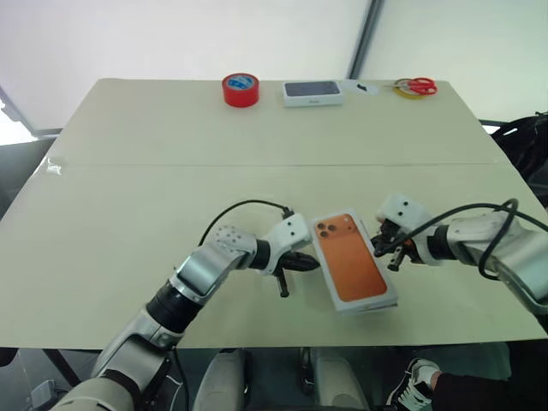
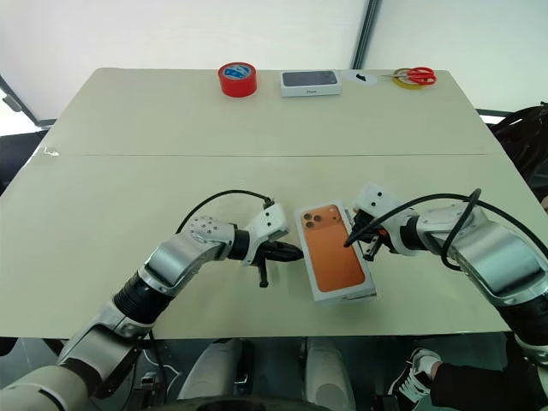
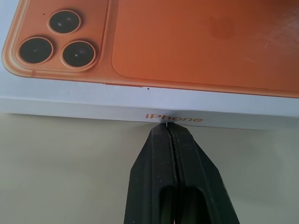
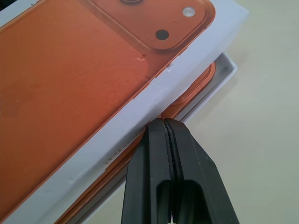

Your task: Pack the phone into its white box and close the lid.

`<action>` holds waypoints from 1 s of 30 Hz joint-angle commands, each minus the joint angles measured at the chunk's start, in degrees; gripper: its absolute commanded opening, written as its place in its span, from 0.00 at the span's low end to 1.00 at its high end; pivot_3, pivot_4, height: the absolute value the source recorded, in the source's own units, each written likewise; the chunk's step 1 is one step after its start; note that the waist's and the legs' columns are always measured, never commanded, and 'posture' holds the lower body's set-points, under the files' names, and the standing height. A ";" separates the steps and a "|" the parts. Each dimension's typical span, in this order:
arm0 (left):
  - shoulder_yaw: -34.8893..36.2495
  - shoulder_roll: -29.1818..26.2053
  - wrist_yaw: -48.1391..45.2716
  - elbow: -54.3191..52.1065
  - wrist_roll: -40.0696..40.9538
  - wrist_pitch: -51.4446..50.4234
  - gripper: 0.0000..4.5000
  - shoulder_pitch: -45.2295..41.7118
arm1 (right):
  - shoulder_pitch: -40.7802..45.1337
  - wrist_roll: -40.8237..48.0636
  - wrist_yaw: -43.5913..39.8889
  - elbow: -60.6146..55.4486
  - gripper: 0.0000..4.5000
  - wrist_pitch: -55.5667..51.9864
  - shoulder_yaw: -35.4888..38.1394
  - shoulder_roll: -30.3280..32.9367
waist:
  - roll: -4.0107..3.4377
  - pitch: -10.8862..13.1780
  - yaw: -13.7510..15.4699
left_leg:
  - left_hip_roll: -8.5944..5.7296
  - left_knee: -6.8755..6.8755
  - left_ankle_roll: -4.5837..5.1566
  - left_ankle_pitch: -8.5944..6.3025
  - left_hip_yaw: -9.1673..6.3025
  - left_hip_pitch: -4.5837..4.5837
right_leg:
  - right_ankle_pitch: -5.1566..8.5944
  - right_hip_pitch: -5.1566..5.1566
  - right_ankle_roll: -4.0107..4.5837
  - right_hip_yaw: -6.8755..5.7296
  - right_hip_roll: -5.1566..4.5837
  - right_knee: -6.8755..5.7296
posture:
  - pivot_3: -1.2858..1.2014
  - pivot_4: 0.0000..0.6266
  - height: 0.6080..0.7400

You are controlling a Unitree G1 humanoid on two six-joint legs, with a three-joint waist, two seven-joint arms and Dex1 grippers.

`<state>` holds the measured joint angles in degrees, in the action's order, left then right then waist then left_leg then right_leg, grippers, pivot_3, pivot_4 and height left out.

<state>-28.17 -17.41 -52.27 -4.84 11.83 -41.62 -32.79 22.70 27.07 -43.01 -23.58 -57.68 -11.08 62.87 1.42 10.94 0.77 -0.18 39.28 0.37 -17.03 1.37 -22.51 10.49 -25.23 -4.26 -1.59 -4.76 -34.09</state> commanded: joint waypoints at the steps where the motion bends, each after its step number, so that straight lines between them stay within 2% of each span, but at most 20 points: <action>1: 0.07 1.66 -0.43 -2.68 0.88 1.10 0.00 -2.30 | -0.44 -0.38 -1.81 -2.87 0.01 1.20 1.98 0.34 | 0.00 0.00 0.00 | 0.00 0.00 0.00 0.00 0.00 0.00 | 0.00 0.00 0.00 0.00 0.00 -0.01 | 0.52 0.24 0.94; 30: 1.17 3.98 1.34 0.92 0.46 0.66 0.00 -2.39 | -3.52 -3.43 -3.41 -2.35 0.01 -0.55 4.17 -0.82 | 0.00 0.00 0.01 | -0.01 0.04 0.00 0.00 -0.01 0.04 | -0.03 0.06 -0.05 0.00 0.00 -0.03 | 0.52 0.24 0.94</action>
<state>-28.15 -14.57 -51.54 -2.89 11.78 -41.73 -34.28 18.47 23.41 -46.15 -23.97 -58.78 -7.91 62.49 1.42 10.94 0.78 -0.19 39.32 0.37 -17.02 1.36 -22.47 10.46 -25.17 -4.32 -1.59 -4.76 -34.12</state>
